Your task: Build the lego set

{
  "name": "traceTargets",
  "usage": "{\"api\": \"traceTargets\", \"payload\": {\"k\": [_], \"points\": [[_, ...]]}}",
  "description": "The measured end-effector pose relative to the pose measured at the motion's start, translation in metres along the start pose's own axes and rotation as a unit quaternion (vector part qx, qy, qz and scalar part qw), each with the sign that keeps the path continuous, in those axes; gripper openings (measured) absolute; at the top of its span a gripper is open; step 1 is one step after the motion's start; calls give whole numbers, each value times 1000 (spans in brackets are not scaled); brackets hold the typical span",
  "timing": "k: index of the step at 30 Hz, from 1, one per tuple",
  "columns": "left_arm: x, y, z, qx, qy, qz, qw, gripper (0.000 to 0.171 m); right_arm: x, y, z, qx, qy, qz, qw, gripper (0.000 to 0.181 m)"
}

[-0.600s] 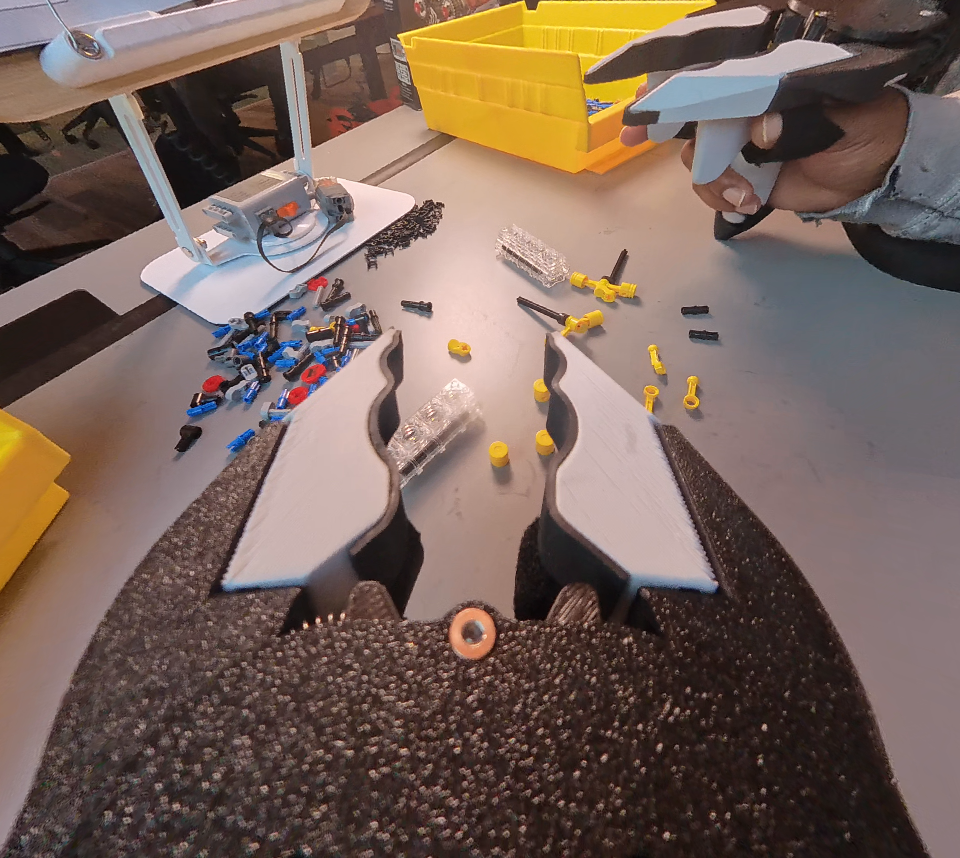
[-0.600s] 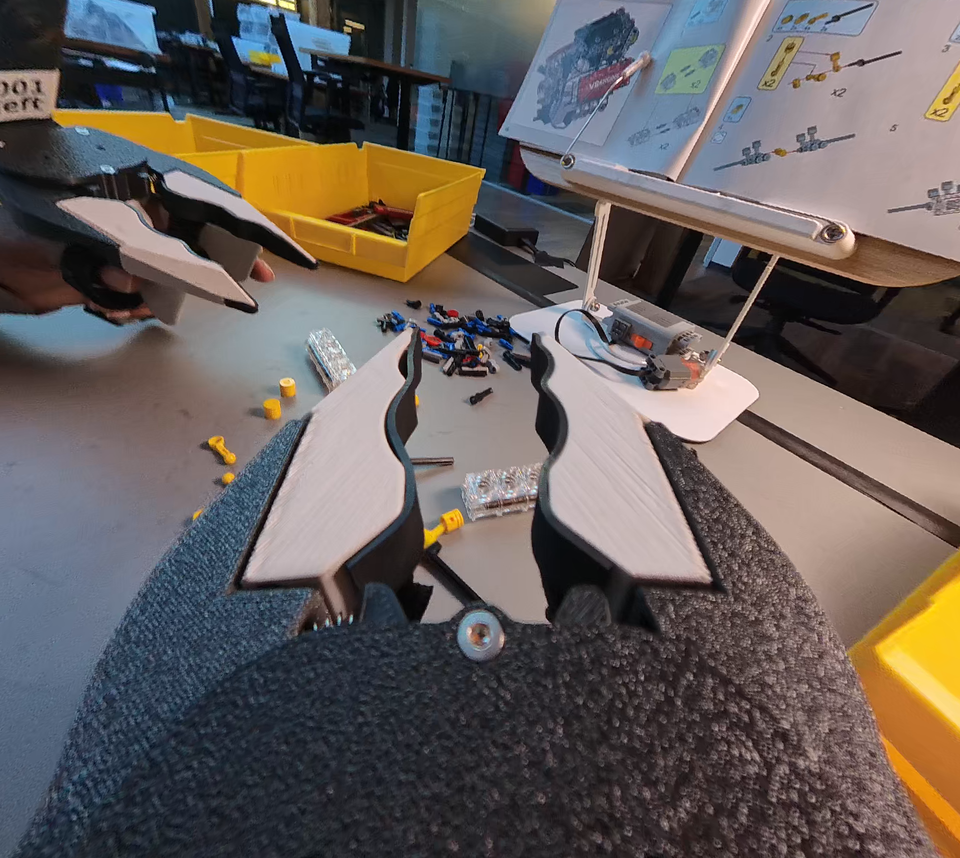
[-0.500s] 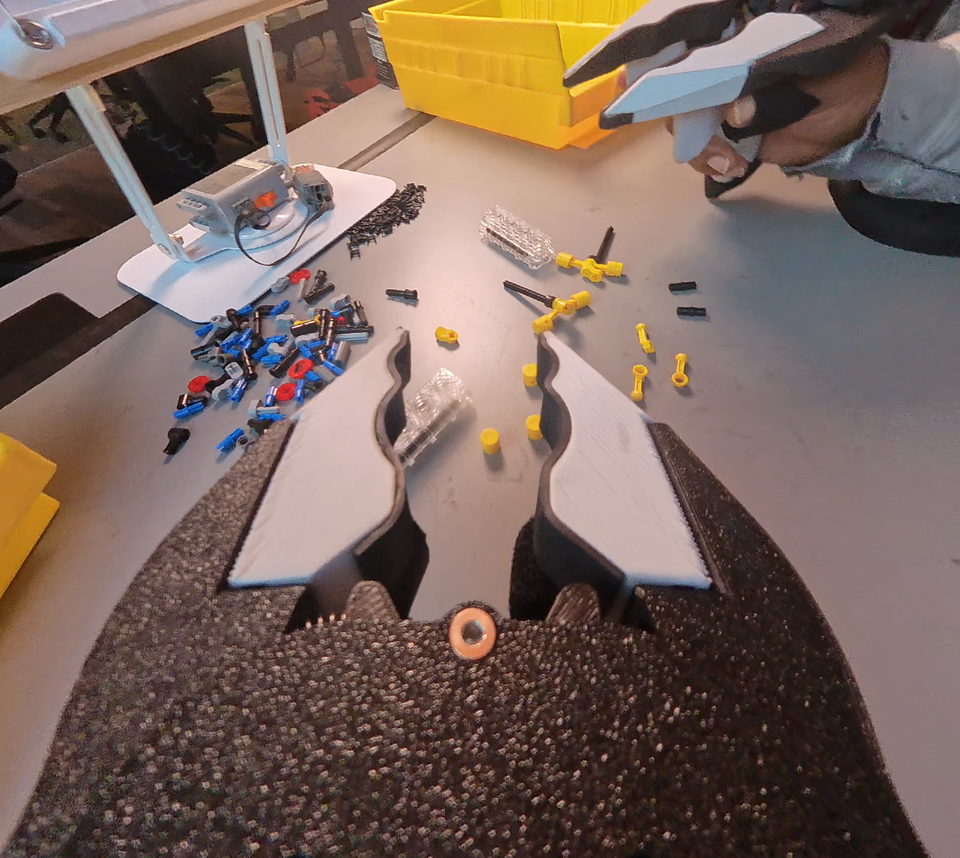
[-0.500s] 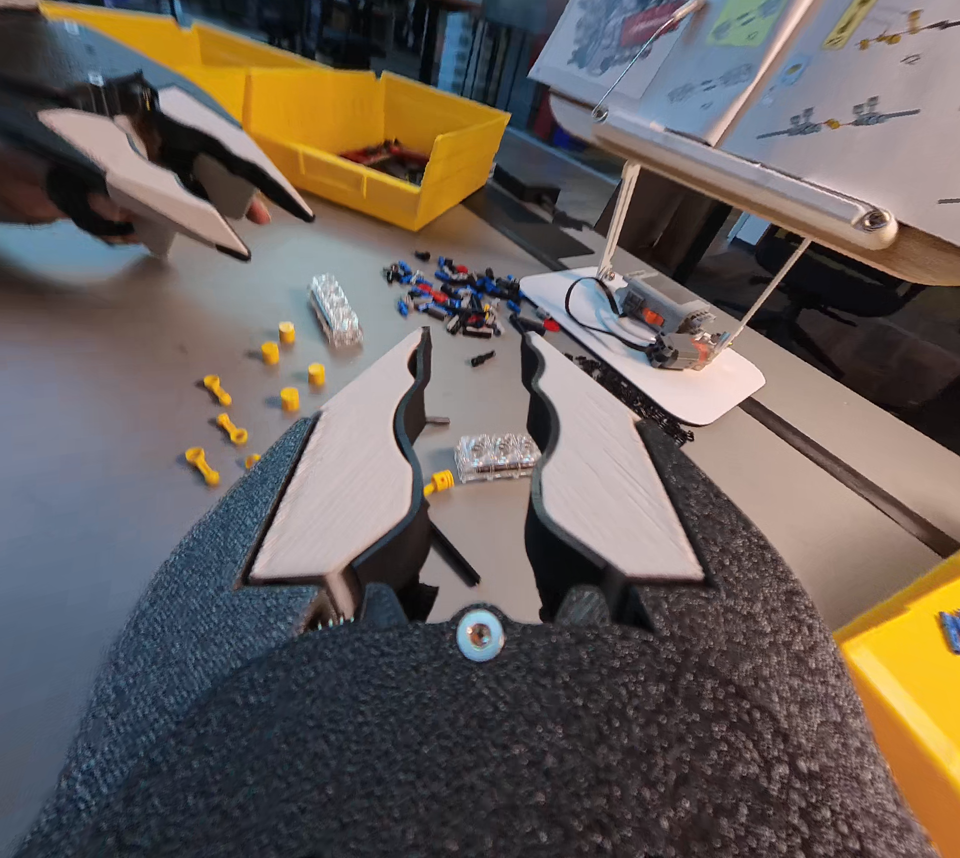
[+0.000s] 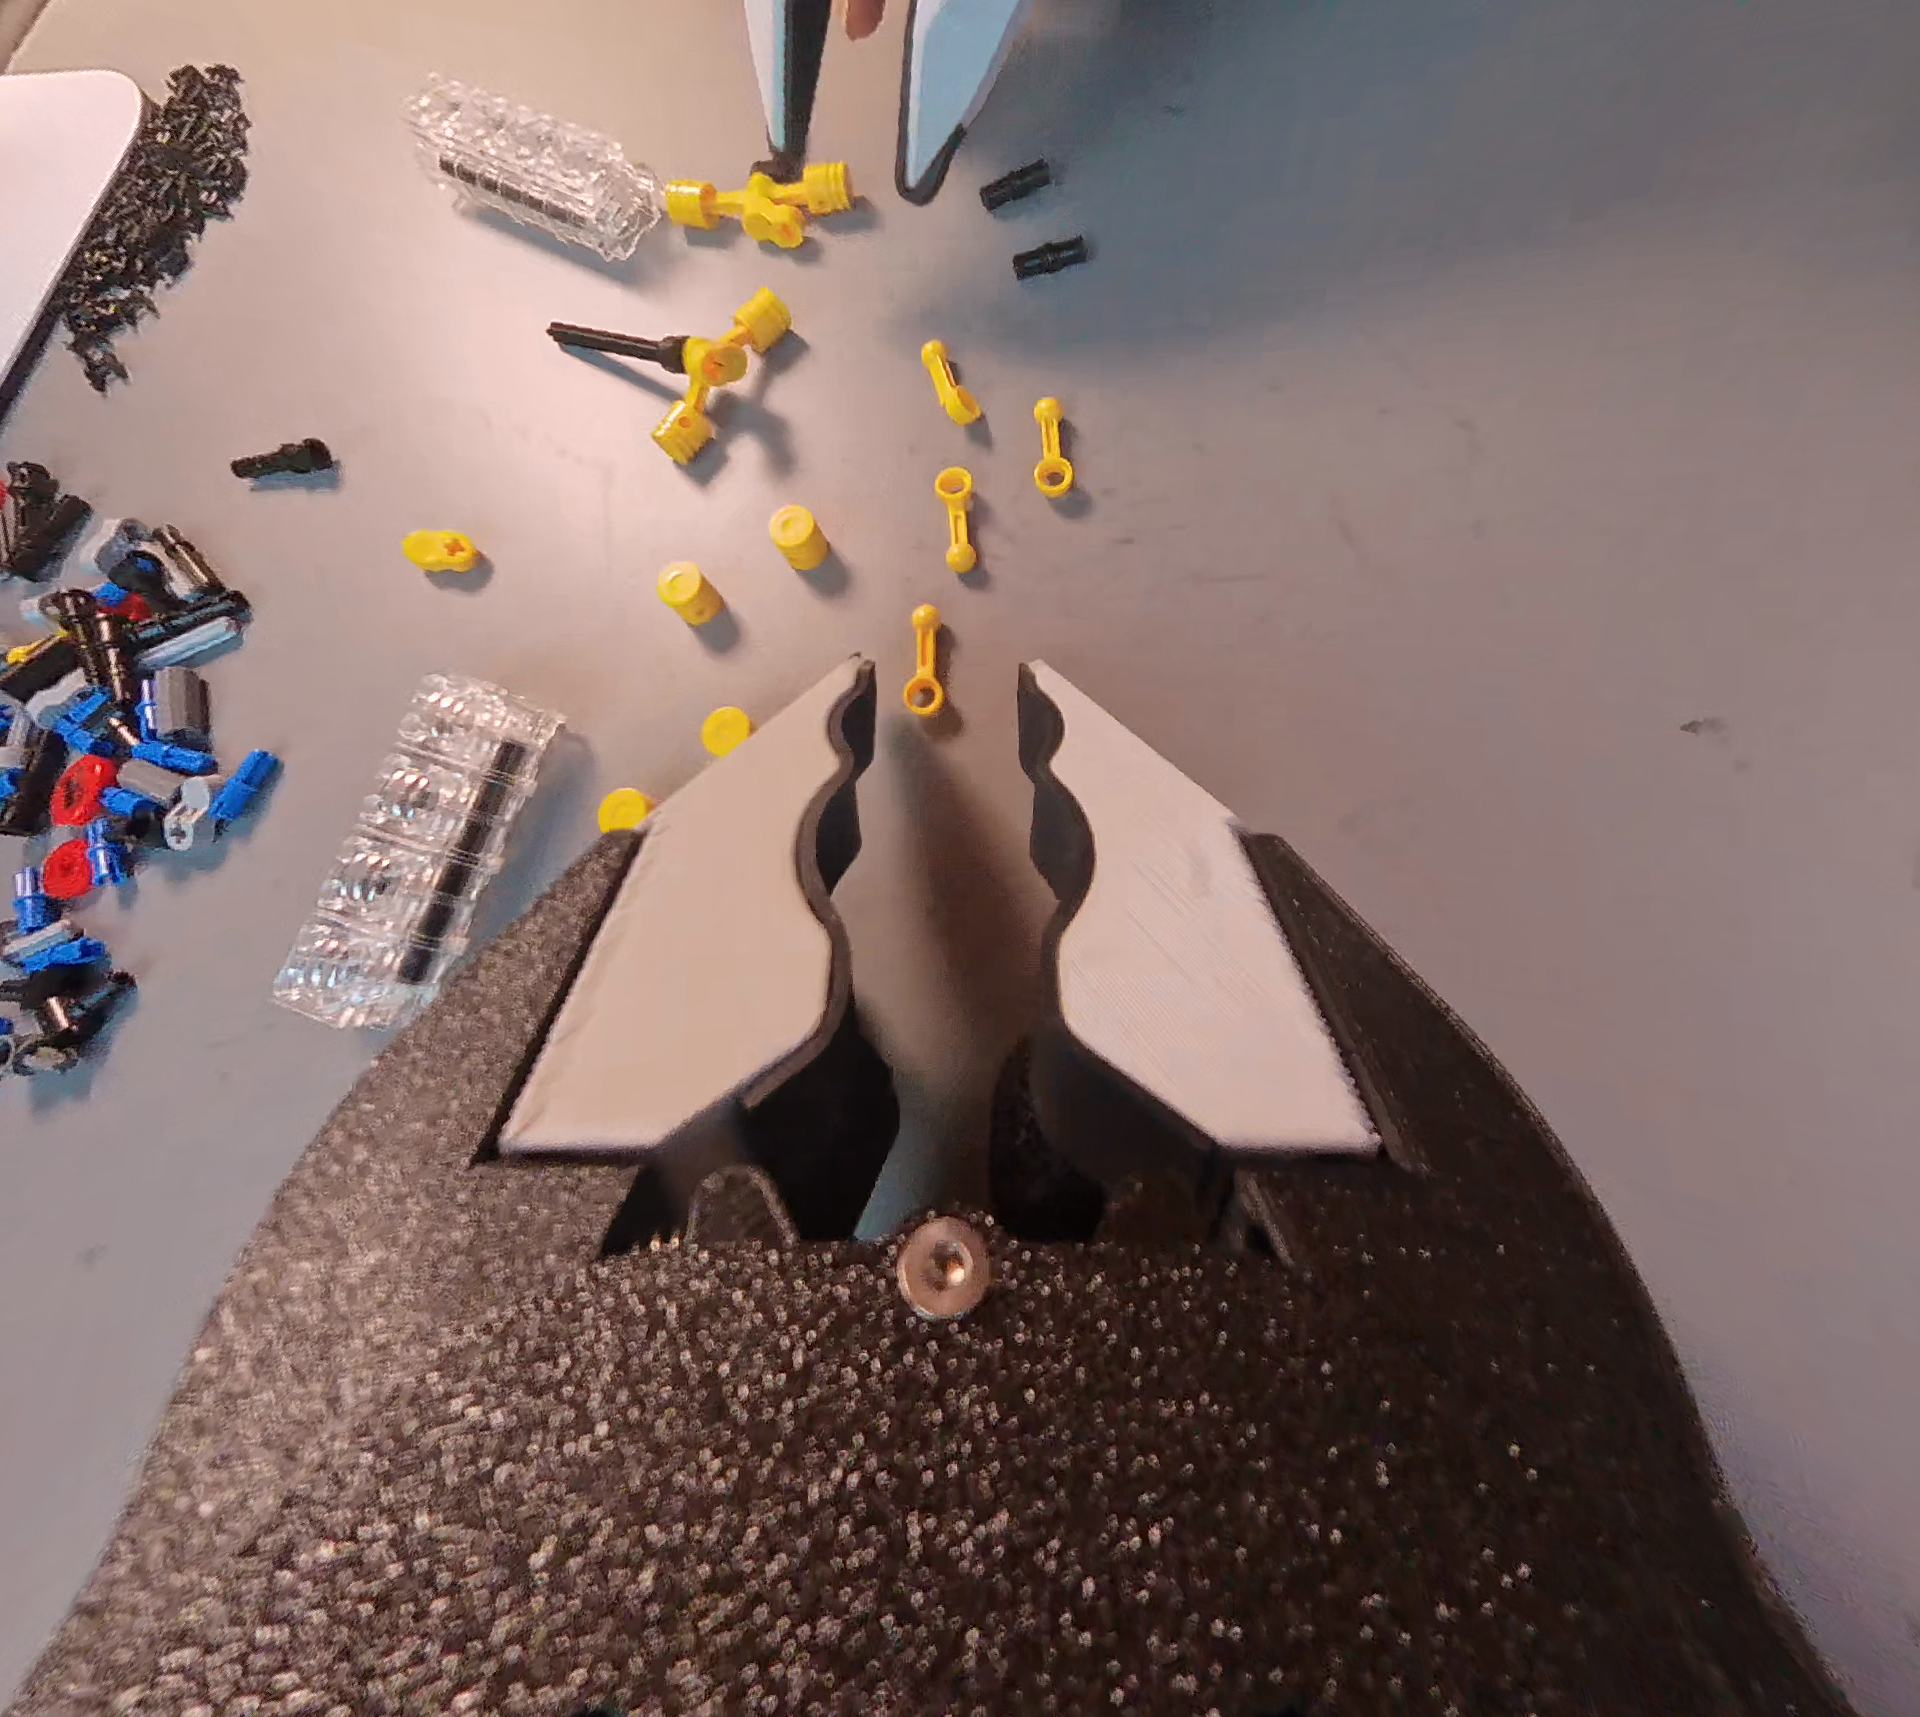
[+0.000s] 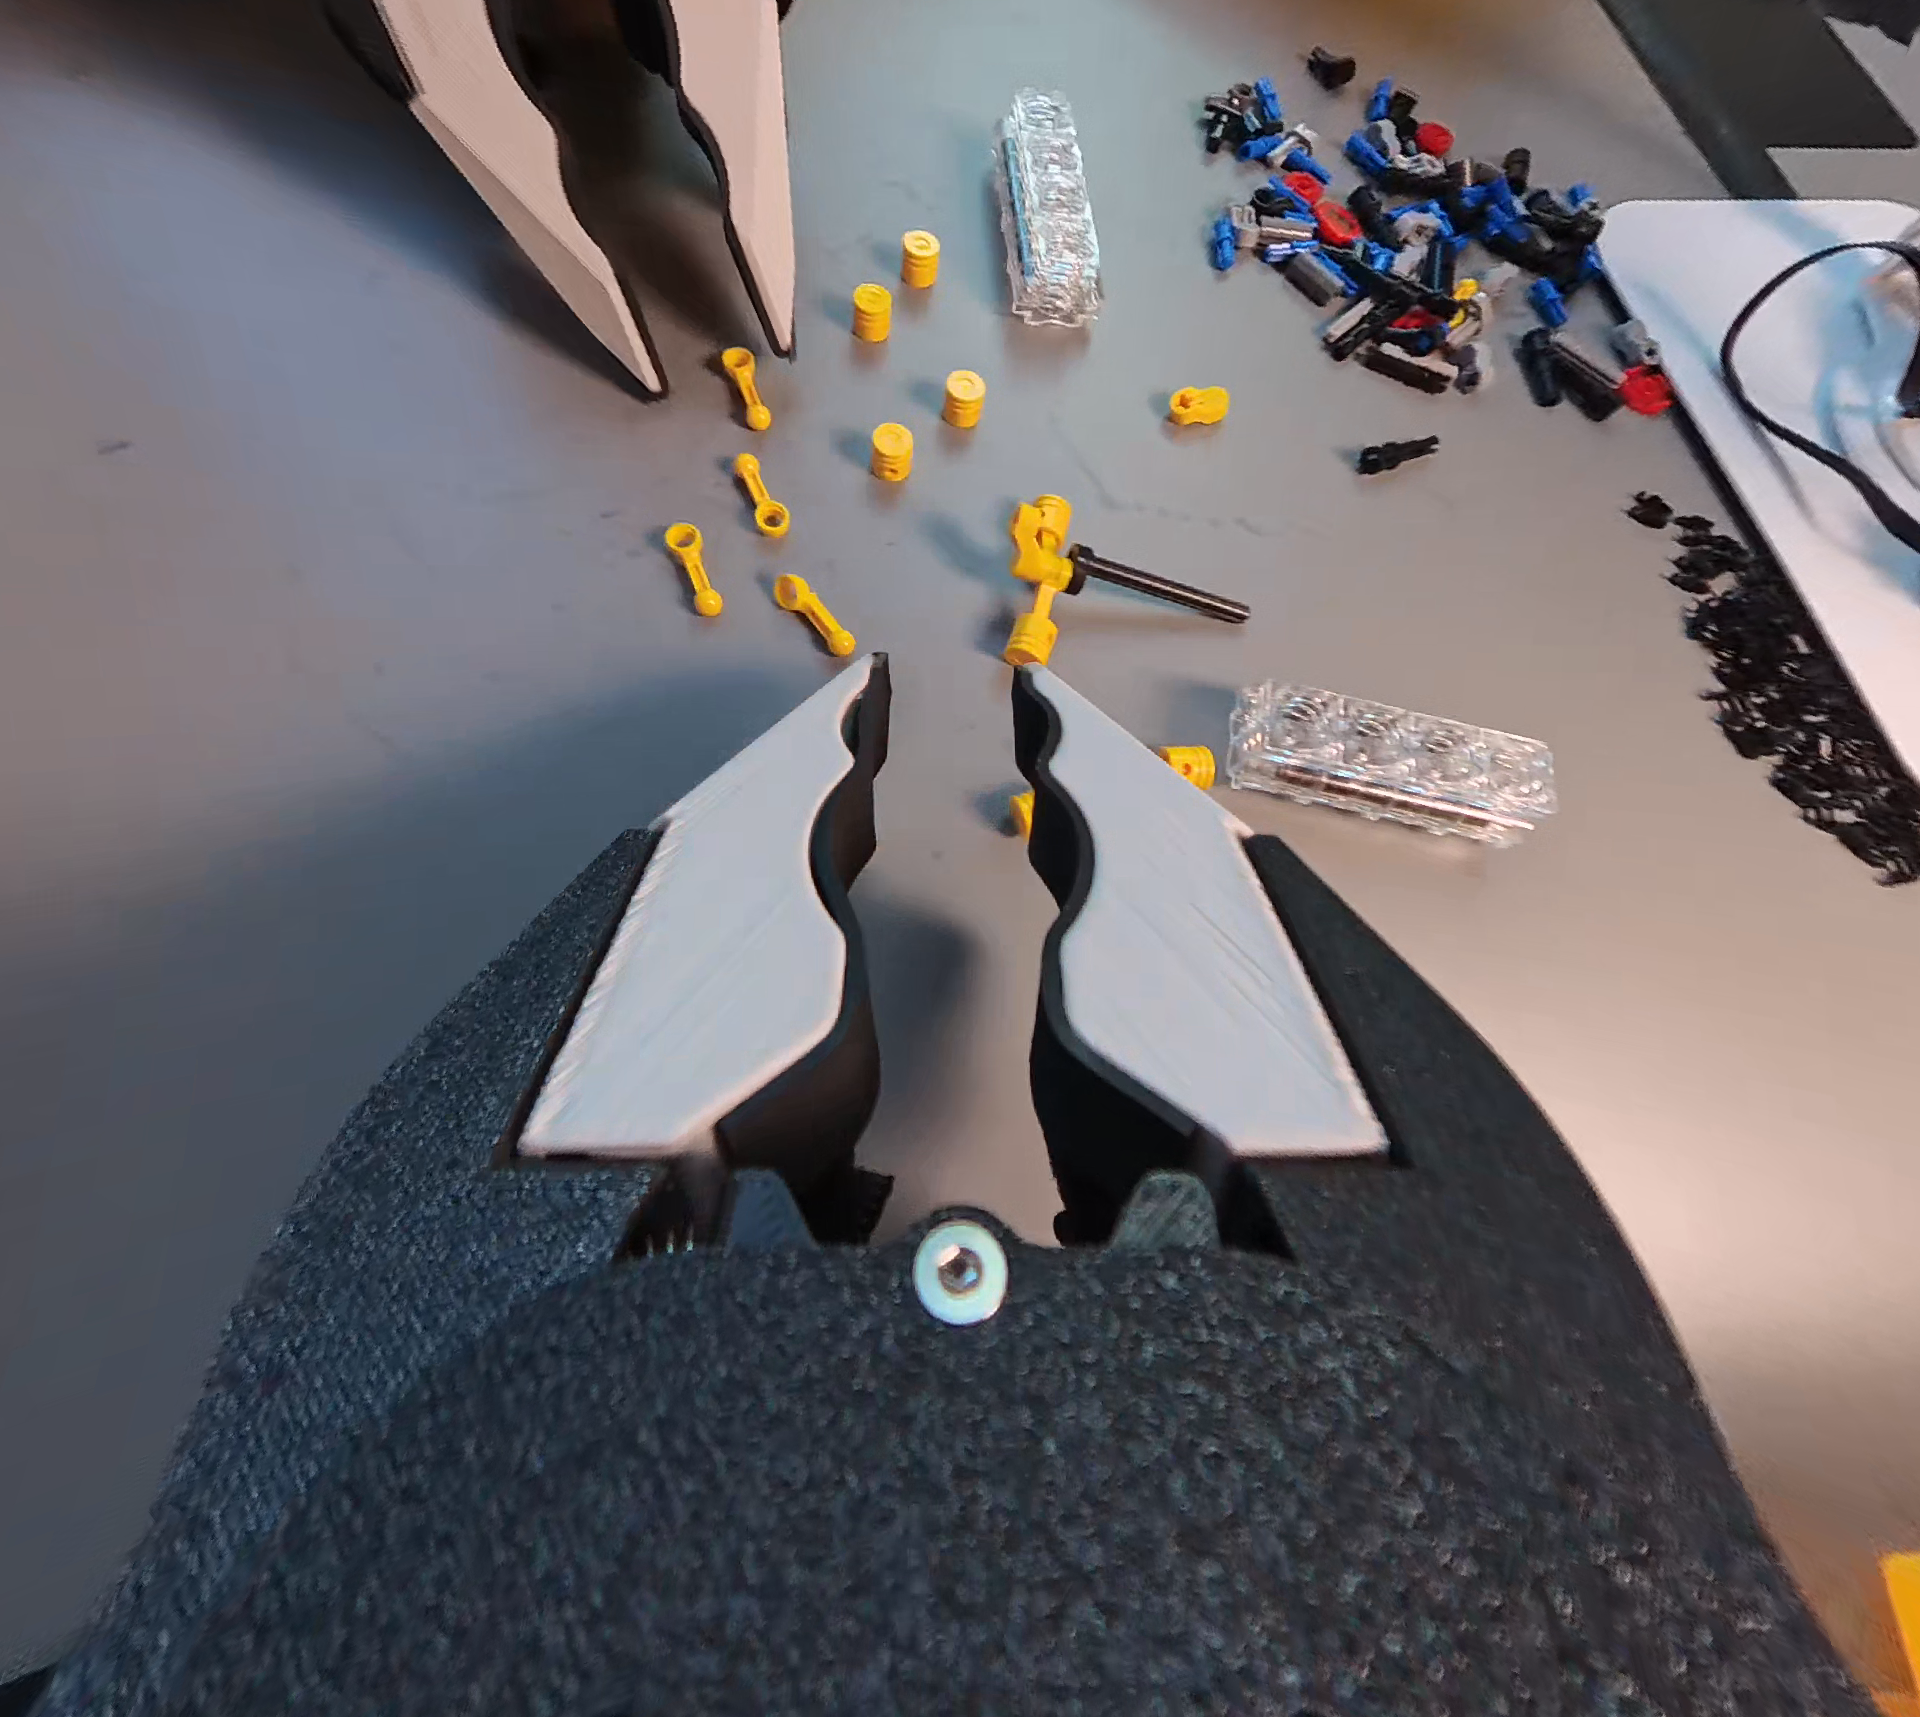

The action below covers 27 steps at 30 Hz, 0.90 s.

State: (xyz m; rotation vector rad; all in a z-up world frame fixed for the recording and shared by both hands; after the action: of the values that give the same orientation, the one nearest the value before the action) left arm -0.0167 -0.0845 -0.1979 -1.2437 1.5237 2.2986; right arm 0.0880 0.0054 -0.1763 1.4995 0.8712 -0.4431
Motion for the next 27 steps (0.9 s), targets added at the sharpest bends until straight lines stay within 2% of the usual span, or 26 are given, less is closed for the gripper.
{"api": "traceTargets", "payload": {"k": [5,7,11,17,21,25,27], "points": [[0,-2,-3,14,8,4,1000,18,-7,-3,10,-14,5,-9,1000,23],[0,-2,-3,13,7,7,1000,8,-5,-7,14,-14,16,3,1000,23],[0,-2,-2,11,6,8,1000,7,-4,-11,13,0,25,15,1000,23],[0,-2,-3,14,3,9,1000,7,-21,-9,1,23,2,-26,999,24],[2,2,-5,24,-7,7,1000,7,-11,-14,12,-9,34,22,999,25],[5,4,-5,34,-1,11,999,7,5,-2,15,-40,19,60,997,26],[6,4,-4,33,2,12,999,7,9,4,10,-24,20,64,997,26]]}}
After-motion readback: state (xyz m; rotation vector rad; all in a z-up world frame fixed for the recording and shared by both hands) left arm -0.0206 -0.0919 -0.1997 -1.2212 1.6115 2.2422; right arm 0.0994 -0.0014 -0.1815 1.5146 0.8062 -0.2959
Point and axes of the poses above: each gripper's, where its closed fingertips meet, y back along the fingers, x out of its underside, z = x × y across the jaws, the point moved 3 cm from there along y, back along the fingers, and after that the axes turned 6 degrees about z, right-handed, at the moved point
